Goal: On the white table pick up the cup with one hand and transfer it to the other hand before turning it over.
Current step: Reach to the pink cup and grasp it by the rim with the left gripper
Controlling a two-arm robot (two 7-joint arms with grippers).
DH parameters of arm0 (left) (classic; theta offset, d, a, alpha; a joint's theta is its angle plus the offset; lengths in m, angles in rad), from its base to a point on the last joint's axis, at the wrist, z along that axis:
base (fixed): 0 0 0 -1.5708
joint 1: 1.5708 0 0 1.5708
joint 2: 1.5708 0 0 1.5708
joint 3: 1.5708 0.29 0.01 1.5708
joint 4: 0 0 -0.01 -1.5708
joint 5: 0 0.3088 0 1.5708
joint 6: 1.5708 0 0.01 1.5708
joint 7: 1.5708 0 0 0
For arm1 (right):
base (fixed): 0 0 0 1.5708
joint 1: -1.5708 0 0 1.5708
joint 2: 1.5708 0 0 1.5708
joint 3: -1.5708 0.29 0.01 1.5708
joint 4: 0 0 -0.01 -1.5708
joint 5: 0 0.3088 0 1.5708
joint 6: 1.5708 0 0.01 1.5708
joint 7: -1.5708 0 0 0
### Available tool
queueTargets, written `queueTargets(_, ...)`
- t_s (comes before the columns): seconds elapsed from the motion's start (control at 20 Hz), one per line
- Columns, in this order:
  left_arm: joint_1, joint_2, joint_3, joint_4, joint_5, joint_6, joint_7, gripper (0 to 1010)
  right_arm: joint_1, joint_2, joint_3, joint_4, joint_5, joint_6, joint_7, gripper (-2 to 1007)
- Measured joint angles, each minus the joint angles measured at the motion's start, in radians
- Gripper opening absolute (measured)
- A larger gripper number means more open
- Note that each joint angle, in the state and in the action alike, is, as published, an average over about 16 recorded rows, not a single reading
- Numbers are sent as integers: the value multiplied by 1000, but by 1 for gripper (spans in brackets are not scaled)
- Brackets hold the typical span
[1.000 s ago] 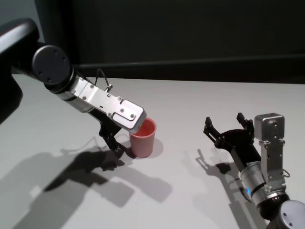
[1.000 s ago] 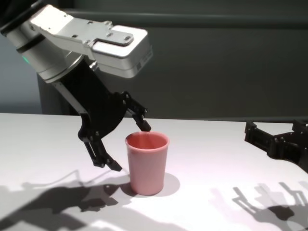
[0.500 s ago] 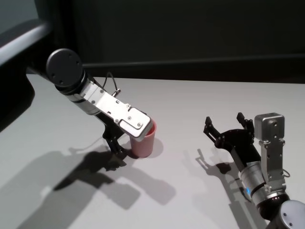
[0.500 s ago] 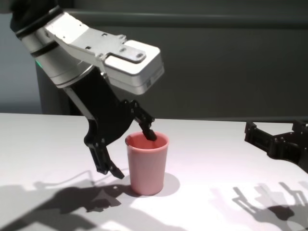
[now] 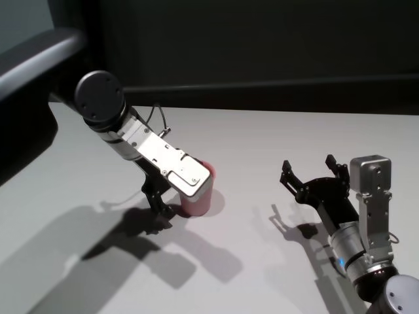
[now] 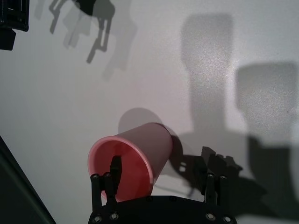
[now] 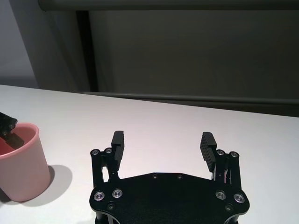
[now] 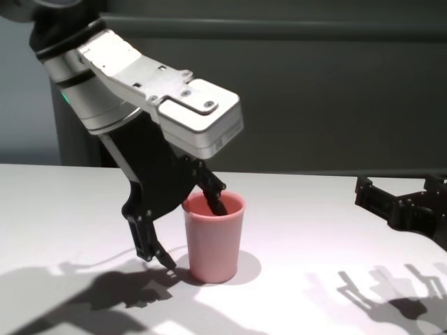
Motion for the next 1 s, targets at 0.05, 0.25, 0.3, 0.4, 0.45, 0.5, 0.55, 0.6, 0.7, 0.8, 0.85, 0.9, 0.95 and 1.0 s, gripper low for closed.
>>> queueTargets(0.05,-2,-2,4,2,1,-1,-1,1001,0,0,0,0,0,0,0,1002)
queueTargets(0.25,-12,-9,20,12,5,-5,-2,1001,0,0,0,0,0,0,0,1002)
queueTargets(0.3,-14,-11,24,15,6,-6,-3,1001,0,0,0,0,0,0,0,1002)
queueTargets(0.4,-18,-14,31,20,7,-7,-3,1001,0,0,0,0,0,0,0,1002)
queueTargets(0.45,-20,-16,34,23,7,-7,-3,1001,0,0,0,0,0,0,0,1002)
queueTargets(0.5,-22,-18,37,25,7,-8,-3,1001,0,0,0,0,0,0,0,1002)
queueTargets(0.55,-24,-19,40,28,7,-8,-3,1001,0,0,0,0,0,0,0,1002)
queueTargets(0.6,-26,-21,42,31,8,-8,-3,1001,0,0,0,0,0,0,0,1002)
queueTargets(0.7,-31,-23,48,36,7,-9,-3,1001,0,0,0,0,0,0,0,1002)
queueTargets(0.8,-35,-26,53,41,7,-9,-3,1001,0,0,0,0,0,0,0,1002)
queueTargets(0.85,-37,-27,56,44,7,-10,-3,1001,0,0,0,0,0,0,0,1002)
queueTargets(0.9,-39,-28,58,46,6,-10,-3,1001,0,0,0,0,0,0,0,1002)
queueTargets(0.95,-41,-29,60,48,6,-10,-3,1001,0,0,0,0,0,0,0,1002)
queueTargets(1.0,-42,-30,63,50,5,-9,-3,1001,0,0,0,0,0,0,0,1002)
